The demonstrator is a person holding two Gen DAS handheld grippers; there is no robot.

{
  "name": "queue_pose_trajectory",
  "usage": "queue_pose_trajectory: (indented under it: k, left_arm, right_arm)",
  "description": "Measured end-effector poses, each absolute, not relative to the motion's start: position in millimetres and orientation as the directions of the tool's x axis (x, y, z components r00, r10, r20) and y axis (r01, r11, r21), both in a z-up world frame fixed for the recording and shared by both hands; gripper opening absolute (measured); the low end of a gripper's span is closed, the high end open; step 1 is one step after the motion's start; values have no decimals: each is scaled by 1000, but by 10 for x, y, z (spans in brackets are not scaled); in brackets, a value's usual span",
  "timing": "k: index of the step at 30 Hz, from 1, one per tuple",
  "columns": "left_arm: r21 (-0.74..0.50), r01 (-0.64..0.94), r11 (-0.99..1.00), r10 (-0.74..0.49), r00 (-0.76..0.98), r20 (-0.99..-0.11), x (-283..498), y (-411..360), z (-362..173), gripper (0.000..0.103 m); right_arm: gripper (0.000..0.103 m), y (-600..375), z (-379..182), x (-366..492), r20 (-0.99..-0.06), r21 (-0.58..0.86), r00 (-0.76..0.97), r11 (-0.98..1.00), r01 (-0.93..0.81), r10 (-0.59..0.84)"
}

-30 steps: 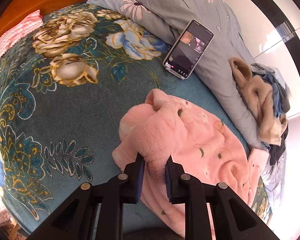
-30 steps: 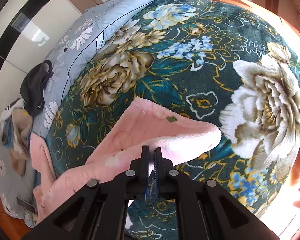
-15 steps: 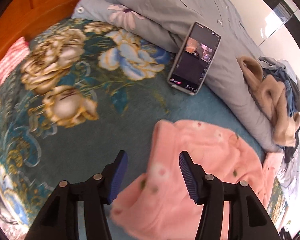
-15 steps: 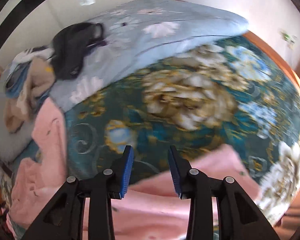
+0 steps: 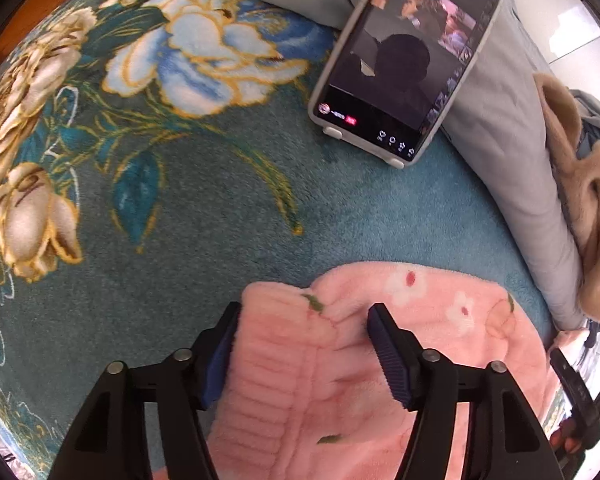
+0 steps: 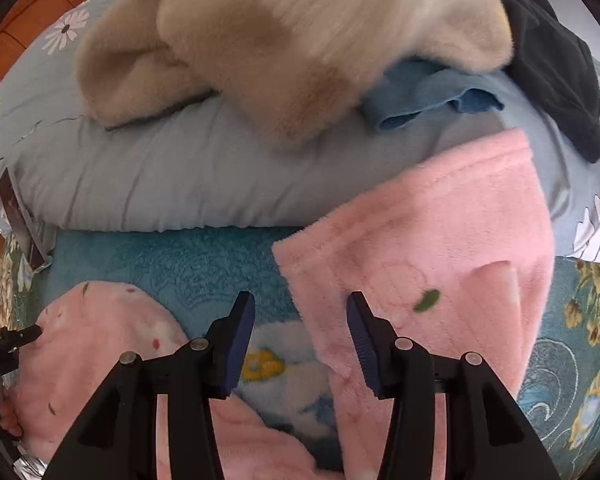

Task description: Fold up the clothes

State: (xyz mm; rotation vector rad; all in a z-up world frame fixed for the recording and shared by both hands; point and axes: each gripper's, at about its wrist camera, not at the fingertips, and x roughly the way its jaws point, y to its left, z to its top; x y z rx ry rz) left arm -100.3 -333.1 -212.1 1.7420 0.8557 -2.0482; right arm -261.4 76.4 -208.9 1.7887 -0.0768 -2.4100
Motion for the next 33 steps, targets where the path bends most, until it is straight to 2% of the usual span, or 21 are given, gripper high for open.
queue_pose_trajectory:
  k: [2, 5, 6, 7, 9, 10, 12, 14, 20, 28, 31, 33]
  left_arm:
    - [-224, 589, -777, 122, -208, -970, -1015, -3315, -2112, 70]
    - [-223, 587, -778, 110, -222, -969, -1000, -3306, -2084, 68]
    - [-224, 586, -778, 109, -226, -968, -990, -3304, -2073, 68]
    - [-226, 586, -779, 108, -229, -967, -980, -3301, -2061, 68]
    - [-225, 580, -783, 105, -233, -967, -968, -3288, -2039, 68]
    - [-222, 576, -786, 102, -233, -967, -965, -3279, -2028, 67]
    - [-217, 568, -794, 95, -237, -967, -961, -3260, -2000, 60]
    - [-218, 565, -796, 93, -242, -966, -955, -3250, -1978, 48]
    - [-245, 571, -783, 101, -272, -957, -938, -3264, -1903, 37]
    - [-259, 445, -857, 45, -436, -899, -1151, -2993, -1180, 34]
    - [-276, 416, -866, 52, -474, -879, -1225, -2914, -958, 34]
    - [-266, 411, -872, 42, -478, -877, -1320, -2764, -918, 34]
  right_arm:
    - [49, 690, -2163, -2633, -956, 52, -282, -995, 87, -75]
    - [46, 670, -2177, -2607, -954, 19, -296, -996, 85, -43]
    - [39, 680, -2168, -2596, -954, 2, -300, -997, 81, -26]
    - [24, 697, -2158, -2585, -953, -11, -302, -997, 75, -12]
    - [11, 810, -2130, -2568, -954, 3, -299, -999, 51, -18]
    - [7, 897, -2104, -2552, -955, 22, -296, -999, 33, -30]
    - [5, 1096, -2014, -2501, -950, 55, -307, -998, 3, -53]
    - [4, 1358, -1857, -2412, -937, 77, -343, -997, -21, -65]
    - [4, 2523, -1329, -2084, -896, 71, -443, -986, -153, 4]
    - [0, 3863, -617, -1803, -816, 72, -560, -935, -348, 145]
    - [0, 4275, -483, -1768, -821, 102, -555, -922, -374, 134]
    - [0, 4314, -530, -1699, -830, 100, -548, -941, -324, 101]
